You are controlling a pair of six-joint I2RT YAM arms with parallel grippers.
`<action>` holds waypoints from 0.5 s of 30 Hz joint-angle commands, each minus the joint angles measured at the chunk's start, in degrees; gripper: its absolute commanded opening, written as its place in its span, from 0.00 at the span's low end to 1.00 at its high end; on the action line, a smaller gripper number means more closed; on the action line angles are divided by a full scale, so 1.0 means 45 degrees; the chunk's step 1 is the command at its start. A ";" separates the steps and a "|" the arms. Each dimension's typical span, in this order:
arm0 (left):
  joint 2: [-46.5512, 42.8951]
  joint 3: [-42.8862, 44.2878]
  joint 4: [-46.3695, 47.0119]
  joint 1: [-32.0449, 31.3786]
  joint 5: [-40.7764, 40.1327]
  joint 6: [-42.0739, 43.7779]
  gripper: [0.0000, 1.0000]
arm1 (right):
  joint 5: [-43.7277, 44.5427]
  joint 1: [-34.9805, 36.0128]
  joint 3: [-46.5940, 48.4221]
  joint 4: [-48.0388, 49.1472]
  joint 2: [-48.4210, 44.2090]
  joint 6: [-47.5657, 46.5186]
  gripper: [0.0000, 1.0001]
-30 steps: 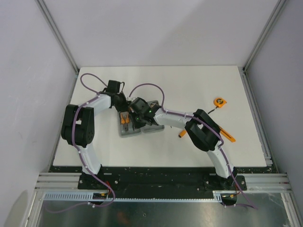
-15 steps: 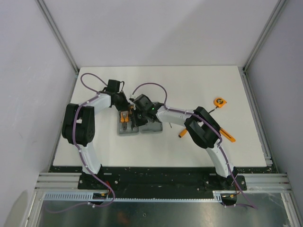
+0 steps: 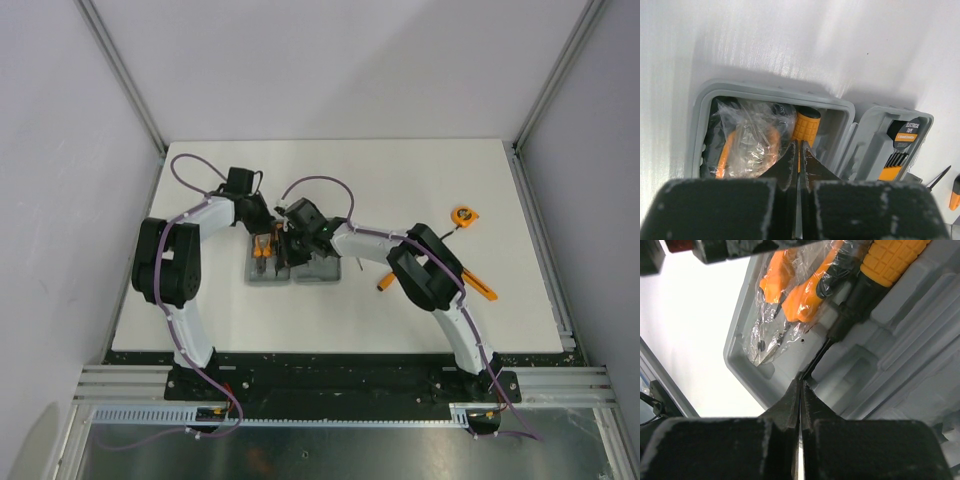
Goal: Pack the tool kit
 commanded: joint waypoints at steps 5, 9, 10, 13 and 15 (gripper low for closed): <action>0.0073 0.0476 -0.1473 -0.0087 -0.0692 0.0194 0.02 | 0.0944 -0.0099 -0.0438 -0.0788 -0.0761 0.0204 0.19; -0.0906 0.0911 -0.1611 -0.0016 -0.0542 0.0466 0.21 | 0.1392 -0.0457 -0.0248 -0.0217 -0.2279 0.0557 0.31; -0.1162 0.1004 -0.1627 -0.0013 -0.0469 0.0576 0.28 | 0.1546 -0.0608 -0.0665 0.0259 -0.2969 0.0904 0.34; -0.2148 0.1121 -0.1653 -0.0018 -0.0434 0.0836 0.44 | 0.2110 -0.1184 -0.1875 0.0883 -0.4816 0.1763 0.41; -0.2772 0.1132 -0.1641 -0.0007 -0.0322 0.1006 0.51 | 0.2569 -0.1705 -0.2150 -0.0005 -0.5609 0.1946 0.45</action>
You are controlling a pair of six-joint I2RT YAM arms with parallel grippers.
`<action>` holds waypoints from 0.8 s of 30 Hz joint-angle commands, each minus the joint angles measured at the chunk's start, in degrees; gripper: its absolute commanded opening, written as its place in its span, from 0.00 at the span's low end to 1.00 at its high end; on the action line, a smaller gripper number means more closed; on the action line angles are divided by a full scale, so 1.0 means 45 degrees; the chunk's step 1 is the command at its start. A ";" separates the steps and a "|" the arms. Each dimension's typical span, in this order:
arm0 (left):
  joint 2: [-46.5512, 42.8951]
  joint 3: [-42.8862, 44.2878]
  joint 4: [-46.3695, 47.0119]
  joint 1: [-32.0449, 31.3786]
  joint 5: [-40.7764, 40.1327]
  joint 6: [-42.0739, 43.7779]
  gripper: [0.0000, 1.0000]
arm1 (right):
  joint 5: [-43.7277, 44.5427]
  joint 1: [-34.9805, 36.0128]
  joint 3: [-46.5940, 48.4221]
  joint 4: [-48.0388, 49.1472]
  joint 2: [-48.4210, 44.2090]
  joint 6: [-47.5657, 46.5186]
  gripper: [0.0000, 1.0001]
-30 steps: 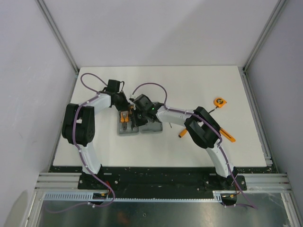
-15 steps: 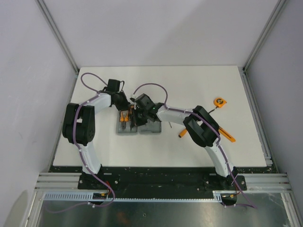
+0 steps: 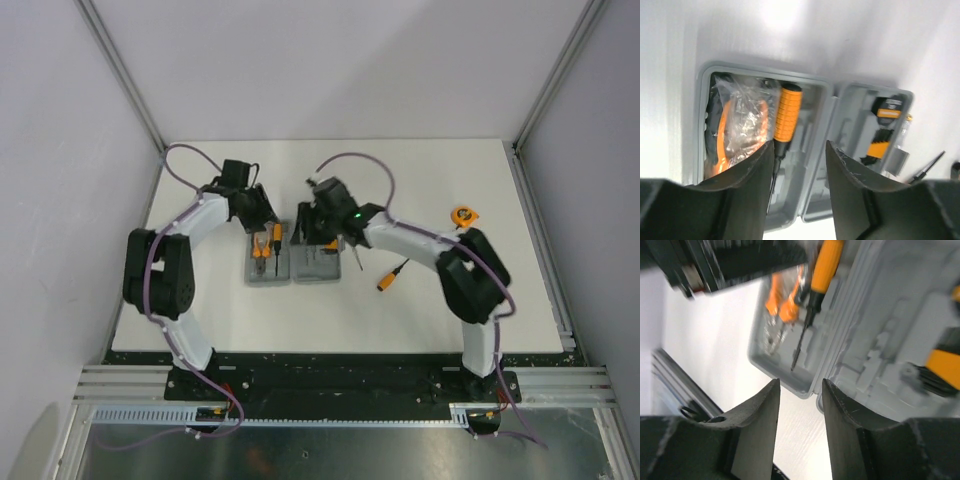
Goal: Pack the tool kit
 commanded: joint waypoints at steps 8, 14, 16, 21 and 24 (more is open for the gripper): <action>-0.3280 0.0634 -0.0152 -0.0364 0.1485 0.2184 0.64 | 0.4301 -0.2815 -0.1782 -0.4189 -0.4369 0.0234 0.48; -0.4003 -0.0056 0.0255 -0.2628 0.1143 0.3634 0.63 | 0.4326 -0.4568 -0.3016 -0.4536 -0.4817 -0.0519 0.44; -0.4126 -0.0404 0.0436 -0.3576 0.0464 0.3909 0.63 | 0.4086 -0.4975 -0.3078 -0.4704 -0.4786 -0.0754 0.45; -0.4325 -0.1341 0.0771 -0.4480 -0.0154 0.2511 0.67 | 0.4003 -0.5354 -0.3365 -0.5854 -0.5048 -0.0817 0.58; -0.4592 -0.1735 0.1034 -0.4586 -0.0781 0.2051 0.70 | 0.3825 -0.5399 -0.4160 -0.6071 -0.5358 -0.0469 0.63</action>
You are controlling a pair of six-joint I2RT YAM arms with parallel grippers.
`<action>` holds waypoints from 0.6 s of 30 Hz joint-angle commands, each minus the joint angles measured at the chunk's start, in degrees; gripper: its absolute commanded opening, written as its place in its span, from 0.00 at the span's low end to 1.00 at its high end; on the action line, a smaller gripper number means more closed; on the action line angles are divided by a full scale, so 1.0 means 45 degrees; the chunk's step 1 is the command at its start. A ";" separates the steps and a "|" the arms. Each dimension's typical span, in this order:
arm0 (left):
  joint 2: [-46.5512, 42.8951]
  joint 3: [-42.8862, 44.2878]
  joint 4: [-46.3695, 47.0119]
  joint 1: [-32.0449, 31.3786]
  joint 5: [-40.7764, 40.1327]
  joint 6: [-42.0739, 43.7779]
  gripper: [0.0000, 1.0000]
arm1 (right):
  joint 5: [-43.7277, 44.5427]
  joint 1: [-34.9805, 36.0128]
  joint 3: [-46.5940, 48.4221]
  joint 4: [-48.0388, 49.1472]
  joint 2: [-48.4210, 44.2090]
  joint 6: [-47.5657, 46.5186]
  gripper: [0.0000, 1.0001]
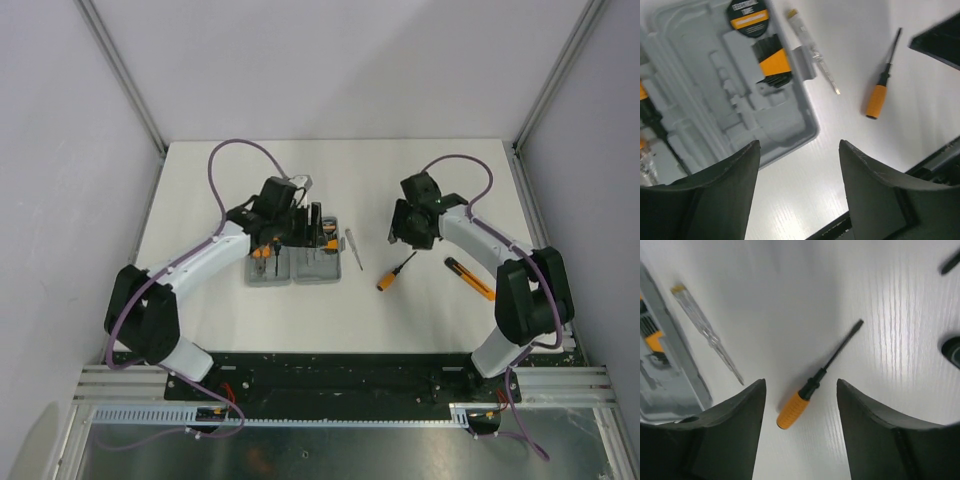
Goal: Pack the tool kit
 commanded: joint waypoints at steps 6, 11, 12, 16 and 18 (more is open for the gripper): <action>-0.1319 -0.0445 0.0677 0.0090 -0.3342 -0.1267 0.79 | -0.1610 -0.0510 -0.2513 -0.0334 -0.1132 0.2135 0.66; -0.1715 -0.0774 0.0441 0.0298 -0.5302 -0.1762 0.96 | -0.2873 -0.0336 -0.2976 0.1051 -0.0634 0.3211 0.66; -0.1760 -0.0852 0.0397 0.0437 -0.5373 -0.1838 0.98 | -0.2941 -0.0232 -0.2983 0.1299 -0.0443 0.3336 0.65; -0.1970 -0.1162 0.0300 0.1347 -0.4847 -0.2135 0.99 | -0.2789 0.0192 -0.2980 0.2089 0.0272 0.3810 0.62; -0.2085 -0.1256 0.0291 0.1774 -0.4645 -0.2028 0.99 | -0.2636 0.0343 -0.2934 0.2224 0.0704 0.4057 0.59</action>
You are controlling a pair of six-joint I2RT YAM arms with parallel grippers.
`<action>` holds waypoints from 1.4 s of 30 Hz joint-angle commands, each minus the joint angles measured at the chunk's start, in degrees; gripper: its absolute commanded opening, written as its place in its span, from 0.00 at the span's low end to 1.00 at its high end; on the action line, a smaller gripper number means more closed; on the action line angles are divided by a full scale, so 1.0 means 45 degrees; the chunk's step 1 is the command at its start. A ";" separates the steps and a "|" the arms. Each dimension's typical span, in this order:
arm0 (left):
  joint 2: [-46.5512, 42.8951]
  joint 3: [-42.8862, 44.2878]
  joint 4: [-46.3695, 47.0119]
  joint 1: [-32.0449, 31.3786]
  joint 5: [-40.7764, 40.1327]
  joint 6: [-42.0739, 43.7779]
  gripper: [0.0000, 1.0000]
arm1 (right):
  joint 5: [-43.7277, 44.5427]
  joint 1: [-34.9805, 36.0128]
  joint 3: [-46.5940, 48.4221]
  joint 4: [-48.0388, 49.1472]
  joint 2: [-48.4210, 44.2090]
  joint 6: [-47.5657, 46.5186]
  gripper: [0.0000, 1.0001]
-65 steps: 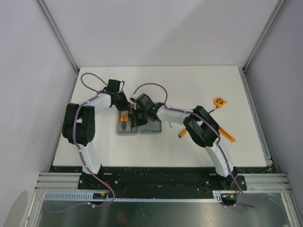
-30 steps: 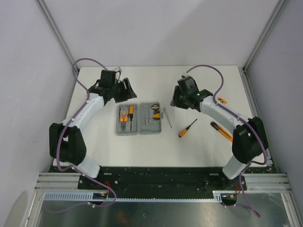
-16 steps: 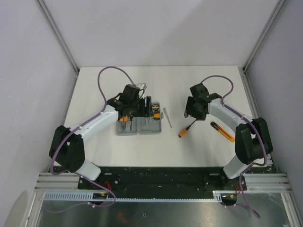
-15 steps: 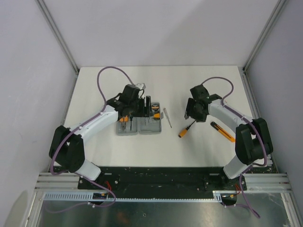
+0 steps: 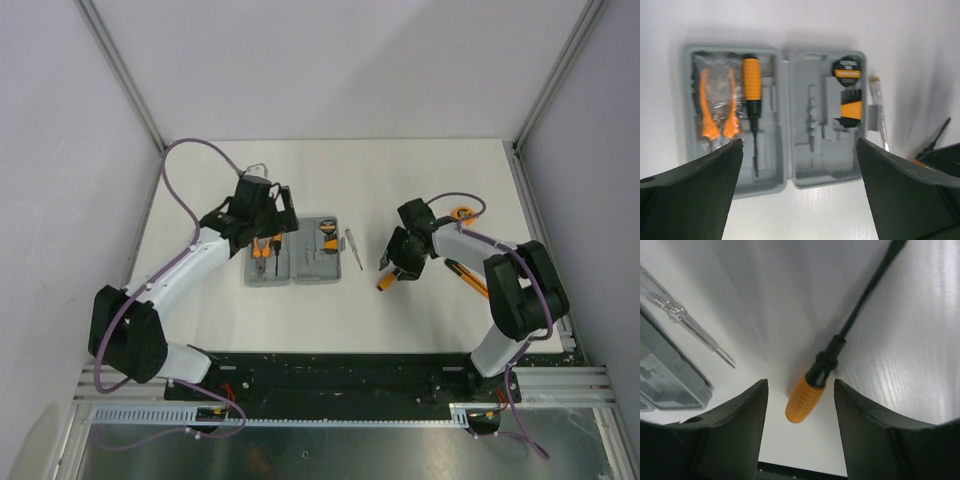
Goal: Pack the tool kit
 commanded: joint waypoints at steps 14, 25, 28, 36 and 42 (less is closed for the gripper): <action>-0.1415 -0.1741 -0.0574 0.2759 -0.0099 -0.0359 0.99 | 0.3369 0.2285 0.1460 -0.2140 0.1629 0.1345 0.33; -0.1043 -0.2806 -0.0751 0.3756 0.0220 -0.1235 0.99 | 0.4697 0.3007 0.1638 -0.2715 0.0795 -0.0263 0.00; -0.0582 -0.2666 -0.0757 0.4007 0.0537 -0.1340 0.99 | 0.4910 0.3148 0.1769 -0.2568 -0.0022 -0.0331 0.00; -0.0176 -0.2223 -0.0762 0.4477 0.1113 -0.0967 0.98 | 0.4246 0.3672 0.2272 -0.0789 -0.1639 -0.1083 0.00; -0.0255 -0.2277 -0.0748 0.4823 0.1117 -0.0879 0.98 | 0.3590 0.4291 0.2998 0.0746 -0.1694 -0.1594 0.00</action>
